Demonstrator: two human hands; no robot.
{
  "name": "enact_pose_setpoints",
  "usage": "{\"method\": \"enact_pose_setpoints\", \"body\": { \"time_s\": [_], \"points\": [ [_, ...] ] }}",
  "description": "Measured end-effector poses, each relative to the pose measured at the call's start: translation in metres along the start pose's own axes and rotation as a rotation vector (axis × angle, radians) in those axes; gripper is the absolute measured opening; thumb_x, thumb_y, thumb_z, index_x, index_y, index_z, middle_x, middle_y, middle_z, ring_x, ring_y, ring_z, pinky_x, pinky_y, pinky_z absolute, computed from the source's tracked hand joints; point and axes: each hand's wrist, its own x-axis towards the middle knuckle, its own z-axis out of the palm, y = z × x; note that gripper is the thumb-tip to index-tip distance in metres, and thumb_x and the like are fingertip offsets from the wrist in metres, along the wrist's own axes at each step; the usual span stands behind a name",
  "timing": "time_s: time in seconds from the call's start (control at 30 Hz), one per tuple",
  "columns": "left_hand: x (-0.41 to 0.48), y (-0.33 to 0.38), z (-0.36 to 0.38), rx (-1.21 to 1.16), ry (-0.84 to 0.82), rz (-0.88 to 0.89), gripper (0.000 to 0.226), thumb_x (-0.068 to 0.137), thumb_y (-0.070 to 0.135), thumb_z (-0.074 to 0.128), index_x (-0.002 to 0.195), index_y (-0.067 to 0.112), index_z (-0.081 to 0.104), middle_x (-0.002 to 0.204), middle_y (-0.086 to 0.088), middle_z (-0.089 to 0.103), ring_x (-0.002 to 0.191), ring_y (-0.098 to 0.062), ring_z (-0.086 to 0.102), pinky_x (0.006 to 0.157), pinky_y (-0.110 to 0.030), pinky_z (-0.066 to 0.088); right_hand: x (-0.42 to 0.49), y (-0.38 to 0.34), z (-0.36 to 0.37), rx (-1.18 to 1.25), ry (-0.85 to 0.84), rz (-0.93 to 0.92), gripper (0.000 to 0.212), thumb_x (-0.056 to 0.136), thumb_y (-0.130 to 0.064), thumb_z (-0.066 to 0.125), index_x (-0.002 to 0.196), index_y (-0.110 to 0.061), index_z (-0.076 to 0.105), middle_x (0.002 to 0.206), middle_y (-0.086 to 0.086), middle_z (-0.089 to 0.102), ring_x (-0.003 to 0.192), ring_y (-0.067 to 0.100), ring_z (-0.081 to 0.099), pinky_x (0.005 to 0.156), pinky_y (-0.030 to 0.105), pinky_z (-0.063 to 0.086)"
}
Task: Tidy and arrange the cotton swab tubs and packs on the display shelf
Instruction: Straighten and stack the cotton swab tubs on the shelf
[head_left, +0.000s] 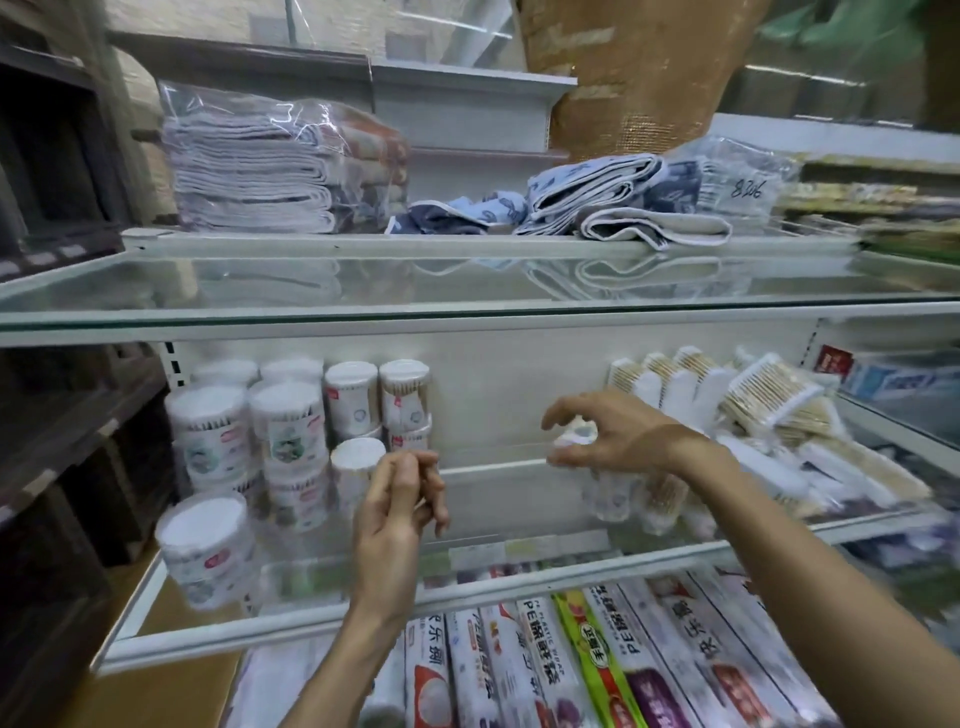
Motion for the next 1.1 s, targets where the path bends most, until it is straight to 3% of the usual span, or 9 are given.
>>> {"method": "enact_pose_setpoints", "body": {
  "time_s": [0.13,0.23,0.33,0.5,0.6,0.7,0.8,0.93,1.1],
  "points": [
    [-0.002,-0.013,0.020,-0.014,-0.020,-0.083,0.026,0.099,0.033,0.048,0.094,0.014,0.066,0.078,-0.007,0.055,0.063,-0.021,0.049,0.055,-0.030,0.044,-0.026,0.025,-0.010,-0.098,-0.218,0.170,0.053,0.083,-0.053,0.071,0.131,-0.048,0.050,0.127,-0.013,0.053,0.110,0.014,0.049,0.092,0.033,0.041],
    [-0.003,-0.018,0.030,0.010,-0.050,-0.169,0.019,0.096,0.031,0.052,0.092,0.021,0.068,0.075,-0.001,0.058,0.064,-0.021,0.051,0.059,-0.033,0.045,-0.029,0.028,-0.005,-0.075,-0.180,0.154,0.047,0.087,-0.042,0.071,0.130,-0.041,0.052,0.134,-0.008,0.055,0.112,0.016,0.053,0.093,0.033,0.044],
    [-0.004,-0.020,0.031,0.096,-0.076,-0.257,0.013,0.096,0.027,0.057,0.102,0.018,0.064,0.073,0.004,0.063,0.067,-0.020,0.058,0.067,-0.036,0.052,-0.026,0.025,-0.003,0.134,-0.075,0.122,0.042,0.085,-0.040,0.074,0.124,-0.038,0.058,0.120,-0.007,0.062,0.104,0.013,0.060,0.092,0.033,0.050],
    [-0.004,-0.017,0.027,0.204,-0.193,-0.375,0.044,0.080,0.042,0.073,0.116,0.021,0.060,0.113,-0.003,0.066,0.085,-0.024,0.072,0.083,-0.045,0.060,-0.012,-0.001,0.002,0.659,0.027,0.068,0.025,0.086,-0.038,0.074,0.110,-0.032,0.068,0.104,-0.003,0.075,0.099,0.013,0.069,0.083,0.033,0.057],
    [-0.004,-0.016,0.021,0.211,-0.183,-0.402,0.061,0.071,0.049,0.082,0.120,0.024,0.056,0.118,-0.003,0.066,0.090,-0.026,0.074,0.086,-0.050,0.059,-0.003,-0.018,0.010,0.762,0.031,0.035,0.021,0.086,-0.034,0.075,0.105,-0.026,0.070,0.099,0.003,0.076,0.097,0.023,0.070,0.078,0.034,0.058],
    [-0.005,-0.011,0.015,0.227,-0.145,-0.389,0.062,0.071,0.046,0.085,0.121,0.024,0.055,0.121,-0.001,0.065,0.091,-0.023,0.075,0.088,-0.046,0.058,0.003,-0.030,0.014,0.830,0.023,0.008,0.022,0.087,-0.030,0.075,0.106,-0.019,0.070,0.099,0.008,0.076,0.097,0.024,0.071,0.080,0.036,0.058],
    [-0.006,-0.004,0.012,0.233,-0.095,-0.373,0.056,0.075,0.043,0.080,0.120,0.023,0.055,0.119,0.001,0.066,0.089,-0.018,0.075,0.087,-0.038,0.056,0.005,-0.041,0.014,0.901,-0.002,-0.032,0.025,0.091,-0.028,0.072,0.109,-0.011,0.068,0.100,0.012,0.075,0.090,0.016,0.068,0.077,0.031,0.056],
    [-0.002,0.001,0.005,-0.038,-0.027,-0.450,0.049,0.090,0.042,0.065,0.124,0.007,0.056,0.110,-0.023,0.071,0.094,-0.036,0.072,0.090,-0.045,0.055,0.006,-0.050,0.009,0.946,-0.029,-0.079,0.028,0.097,-0.029,0.062,0.118,-0.011,0.066,0.107,0.013,0.073,0.084,0.011,0.066,0.073,0.024,0.053],
    [-0.002,0.003,0.001,-0.132,-0.016,-0.495,0.050,0.098,0.040,0.049,0.125,-0.002,0.057,0.097,-0.027,0.070,0.086,-0.038,0.069,0.081,-0.041,0.060,0.008,-0.058,0.013,0.969,-0.037,-0.107,0.027,0.098,-0.027,0.061,0.117,-0.008,0.067,0.100,0.005,0.073,0.076,0.006,0.064,0.071,0.027,0.052]
  ]
}}
